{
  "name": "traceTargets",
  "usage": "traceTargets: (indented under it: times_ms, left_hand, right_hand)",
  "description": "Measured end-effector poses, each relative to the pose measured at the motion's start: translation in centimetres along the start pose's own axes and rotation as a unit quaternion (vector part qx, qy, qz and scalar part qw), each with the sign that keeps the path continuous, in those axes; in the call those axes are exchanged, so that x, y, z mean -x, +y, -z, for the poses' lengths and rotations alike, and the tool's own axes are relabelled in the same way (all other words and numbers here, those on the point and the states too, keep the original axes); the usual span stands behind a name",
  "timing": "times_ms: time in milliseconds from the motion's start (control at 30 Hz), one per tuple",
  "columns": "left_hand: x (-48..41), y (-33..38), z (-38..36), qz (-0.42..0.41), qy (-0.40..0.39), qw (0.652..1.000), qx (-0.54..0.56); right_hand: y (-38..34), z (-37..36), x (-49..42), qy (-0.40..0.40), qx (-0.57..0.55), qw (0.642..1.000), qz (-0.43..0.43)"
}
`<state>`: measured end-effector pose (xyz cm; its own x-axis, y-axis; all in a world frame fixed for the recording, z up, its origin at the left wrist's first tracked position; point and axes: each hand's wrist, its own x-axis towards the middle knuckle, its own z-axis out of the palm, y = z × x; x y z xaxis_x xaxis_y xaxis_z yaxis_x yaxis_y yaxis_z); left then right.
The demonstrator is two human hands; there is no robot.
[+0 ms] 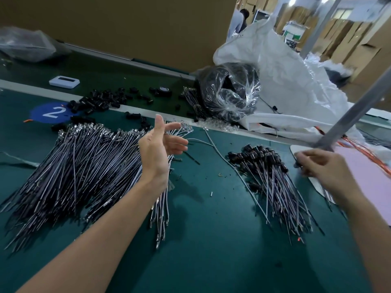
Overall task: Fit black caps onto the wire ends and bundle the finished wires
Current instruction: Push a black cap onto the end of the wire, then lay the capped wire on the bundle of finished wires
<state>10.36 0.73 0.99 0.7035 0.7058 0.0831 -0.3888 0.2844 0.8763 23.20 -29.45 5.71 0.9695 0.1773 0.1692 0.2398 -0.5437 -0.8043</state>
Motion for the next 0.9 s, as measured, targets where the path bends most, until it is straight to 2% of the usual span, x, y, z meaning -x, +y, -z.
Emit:
traceTargets:
  times_ms: [100,167,233,333,400,467,533,633,767,900]
  left_hand:
    - [0.1,0.1,0.0,-0.001,0.012,1.0,0.001]
    - [0.0,0.1,0.0,-0.002,0.021,1.0,0.0]
    - [-0.1,0.1,0.0,-0.003,0.03,1.0,-0.002]
    - [-0.1,0.2,-0.1,-0.003,0.039,0.999,-0.008]
    - [0.0,0.2,-0.1,-0.005,0.042,0.999,-0.012]
    - [0.0,0.1,-0.2,-0.007,0.044,0.999,-0.015]
    - [0.1,0.0,-0.2,-0.008,0.045,0.999,-0.021]
    - [0.1,-0.2,-0.1,-0.009,0.045,0.998,-0.032]
    - [0.0,-0.2,-0.1,-0.014,0.034,0.998,-0.054]
    - [0.3,-0.3,-0.2,-0.024,0.002,0.993,-0.114]
  right_hand:
    - [-0.3,-2.4,-0.1,0.0,0.122,0.992,0.003]
    - [-1.4,-3.9,0.0,0.042,0.201,0.977,0.058]
    - [-3.1,-5.7,0.7,0.053,0.207,0.968,0.129]
    - [-5.4,-9.6,1.8,-0.032,0.182,0.963,0.196]
    - [-6.2,-12.8,2.3,-0.089,0.187,0.956,0.21]
    - [-6.6,-15.7,2.5,-0.107,0.196,0.954,0.199]
    - [-6.5,-17.8,2.6,-0.09,0.228,0.952,0.182]
    - [-5.8,-18.9,3.2,-0.024,0.285,0.938,0.196]
    - [-4.9,-18.6,4.1,0.05,0.255,0.934,0.245]
    - [-4.4,-19.0,4.3,0.047,0.251,0.938,0.234]
